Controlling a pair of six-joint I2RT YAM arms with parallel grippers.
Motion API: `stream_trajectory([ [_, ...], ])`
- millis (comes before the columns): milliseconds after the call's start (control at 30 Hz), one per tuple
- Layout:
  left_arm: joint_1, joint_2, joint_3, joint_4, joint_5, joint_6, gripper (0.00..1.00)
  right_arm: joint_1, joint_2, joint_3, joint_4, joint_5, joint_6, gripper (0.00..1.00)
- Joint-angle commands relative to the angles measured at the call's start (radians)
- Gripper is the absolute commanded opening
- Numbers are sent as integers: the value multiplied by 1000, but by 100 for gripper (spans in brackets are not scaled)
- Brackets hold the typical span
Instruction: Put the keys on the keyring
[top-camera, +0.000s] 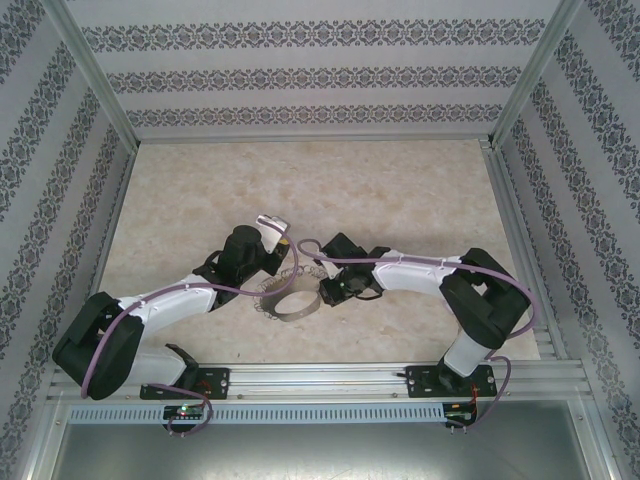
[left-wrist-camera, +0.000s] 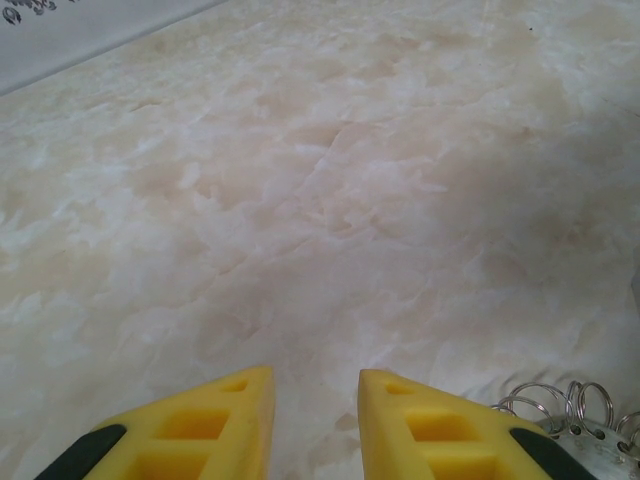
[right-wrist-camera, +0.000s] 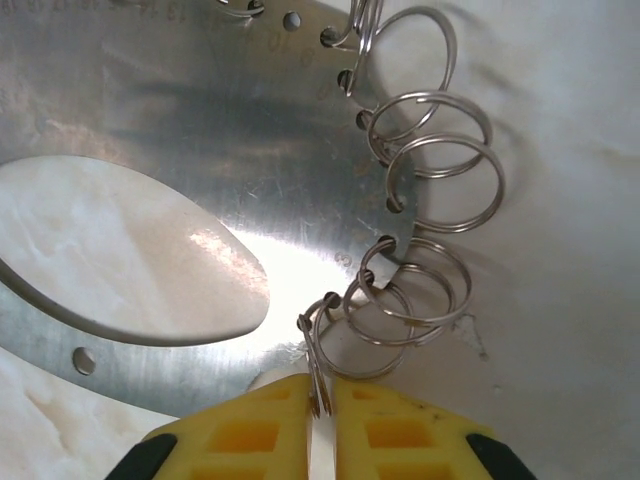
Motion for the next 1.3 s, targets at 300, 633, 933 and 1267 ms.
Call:
stream_trajectory([
  [300,16,-17,-12,-7,-5,-19,28,1,17,82,-134,114,-167,4],
  [633,16,-27,-21,1,-4,-31,29,0,-26,77,-110,178,-368,5],
  [933,15,-44,-40,28,-27,-42,29,10,62,172,-192,278,-434,15],
  [1267,19,-49,-2,-61,54,-75,32,-56,-14,139,-184,303,-291,52],
])
